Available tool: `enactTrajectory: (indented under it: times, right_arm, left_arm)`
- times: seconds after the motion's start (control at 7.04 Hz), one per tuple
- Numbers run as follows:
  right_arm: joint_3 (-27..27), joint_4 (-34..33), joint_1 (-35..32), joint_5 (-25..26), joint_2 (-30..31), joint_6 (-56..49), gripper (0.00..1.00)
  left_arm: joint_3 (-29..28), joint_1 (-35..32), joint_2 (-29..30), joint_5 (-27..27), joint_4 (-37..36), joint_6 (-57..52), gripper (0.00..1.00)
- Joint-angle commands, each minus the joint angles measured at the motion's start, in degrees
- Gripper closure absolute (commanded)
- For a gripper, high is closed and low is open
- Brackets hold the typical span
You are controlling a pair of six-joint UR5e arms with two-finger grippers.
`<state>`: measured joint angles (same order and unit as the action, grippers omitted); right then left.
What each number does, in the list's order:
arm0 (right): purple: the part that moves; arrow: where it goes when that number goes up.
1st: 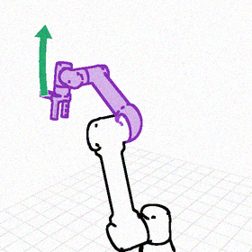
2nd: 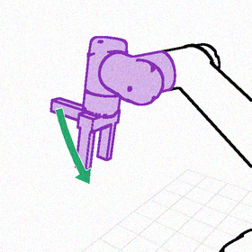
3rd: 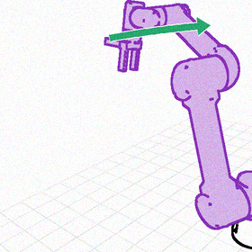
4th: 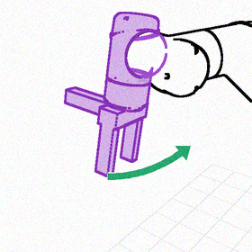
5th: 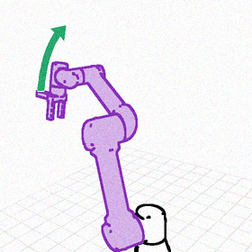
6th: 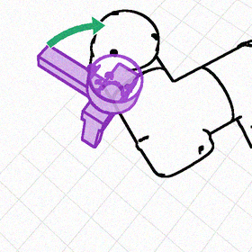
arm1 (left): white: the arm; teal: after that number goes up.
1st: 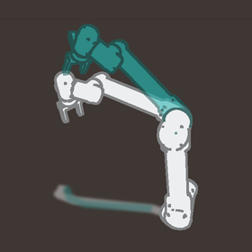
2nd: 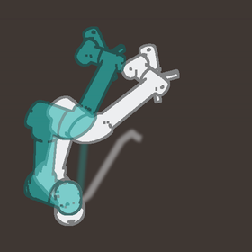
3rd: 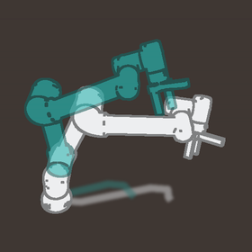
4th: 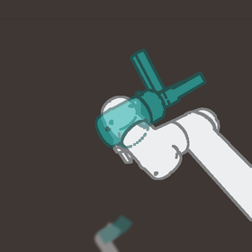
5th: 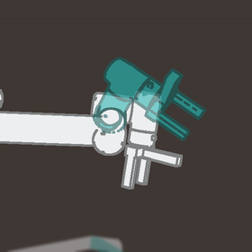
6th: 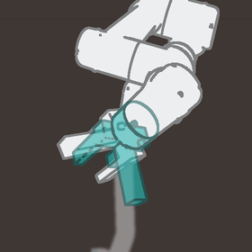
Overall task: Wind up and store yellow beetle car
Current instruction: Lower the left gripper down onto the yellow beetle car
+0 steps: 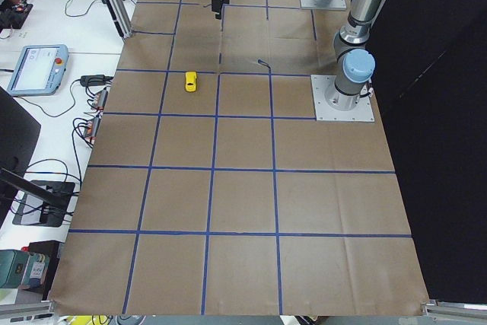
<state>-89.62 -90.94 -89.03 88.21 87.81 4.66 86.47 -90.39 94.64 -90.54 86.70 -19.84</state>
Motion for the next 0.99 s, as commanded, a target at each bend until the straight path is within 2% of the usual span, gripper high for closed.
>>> enactTrajectory:
  times: [0.0,0.14,0.28,0.57,0.85]
  right_arm:
    - [-0.1,0.0,0.0,0.1,0.0,0.0,0.00]
    - [-0.1,-0.1,0.0,0.1,0.0,0.0,0.00]
    - [0.0,-0.1,0.0,0.3,0.0,0.0,0.00]
    - [-0.1,-0.2,0.0,0.4,0.0,0.0,0.00]
    - [-0.1,-0.3,0.0,0.3,0.0,0.0,0.00]
  left_arm:
    - [-0.3,0.0,5.8,0.1,-6.5,-15.7,0.01]
    - [0.0,0.1,8.8,-0.1,-9.2,-28.8,0.01]
    - [0.1,0.7,12.0,-0.2,-9.7,-39.0,0.01]
    - [0.0,4.1,19.5,0.0,-15.1,-59.3,0.02]
    - [-2.3,6.4,25.5,0.1,-16.4,-70.8,0.04]
